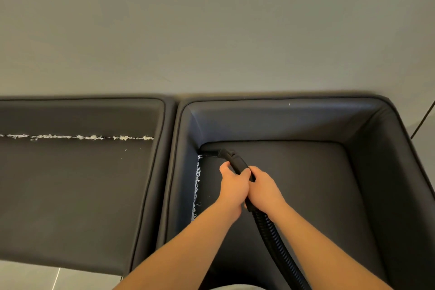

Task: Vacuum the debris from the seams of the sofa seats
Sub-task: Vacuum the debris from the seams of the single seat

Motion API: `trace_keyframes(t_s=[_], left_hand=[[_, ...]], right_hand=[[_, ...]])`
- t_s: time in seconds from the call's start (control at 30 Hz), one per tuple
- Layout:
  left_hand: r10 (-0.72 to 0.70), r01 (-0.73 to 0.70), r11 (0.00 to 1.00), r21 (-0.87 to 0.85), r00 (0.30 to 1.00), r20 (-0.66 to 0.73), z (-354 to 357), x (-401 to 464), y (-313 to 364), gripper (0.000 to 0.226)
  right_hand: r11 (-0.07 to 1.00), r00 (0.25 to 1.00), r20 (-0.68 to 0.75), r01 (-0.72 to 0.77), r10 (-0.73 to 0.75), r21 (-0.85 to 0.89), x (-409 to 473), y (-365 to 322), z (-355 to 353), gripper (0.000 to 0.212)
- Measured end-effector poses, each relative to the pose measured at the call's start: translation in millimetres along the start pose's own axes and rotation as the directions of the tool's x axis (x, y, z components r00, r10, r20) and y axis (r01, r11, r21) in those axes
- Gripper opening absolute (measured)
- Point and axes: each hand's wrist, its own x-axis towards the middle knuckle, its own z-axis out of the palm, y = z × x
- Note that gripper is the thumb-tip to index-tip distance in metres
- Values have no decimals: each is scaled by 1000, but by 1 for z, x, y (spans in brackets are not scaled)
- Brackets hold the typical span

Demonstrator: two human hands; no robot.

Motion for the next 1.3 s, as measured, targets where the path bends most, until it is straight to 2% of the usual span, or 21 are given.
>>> trace_keyframes(t_s=[0.17, 0.3, 0.43, 0.67, 0.87, 1.1, 1.23, 1.3], left_hand=[[2, -2, 1000, -17, 1000, -12, 2, -29, -20, 65], [-13, 12, 999, -36, 1000, -18, -2, -42, -40, 67], [-15, 14, 1000, -22, 999, -39, -8, -29, -39, 66], [-42, 42, 999, -5, 999, 13, 2, -33, -33, 67], [-45, 45, 997, -66, 999, 10, 1, -61, -49, 70], [-90, 84, 989, -119, 995, -47, -28, -59, -64, 63], [-147, 145, 981, -130, 989, -4, -28, -65, -75, 56], [-143, 144, 984, -102, 990, 19, -20, -69, -81, 47]], right_hand=[[993, 997, 38, 75, -71, -95, -27, 12, -10, 13], [986, 994, 85, 78, -66, -149, -40, 24, -2, 20], [989, 997, 46, 66, -60, -133, -31, 25, 11, 20], [998, 998, 28, 50, -49, -38, -30, 38, 1, 12], [985, 990, 95, 114, -102, -129, -53, 47, -9, 8], [975, 984, 124, 150, -131, -167, -64, 47, 34, 27], [981, 986, 132, 126, -107, -145, -72, 67, 35, 33], [987, 987, 122, 115, -101, -116, -78, 72, 27, 28]])
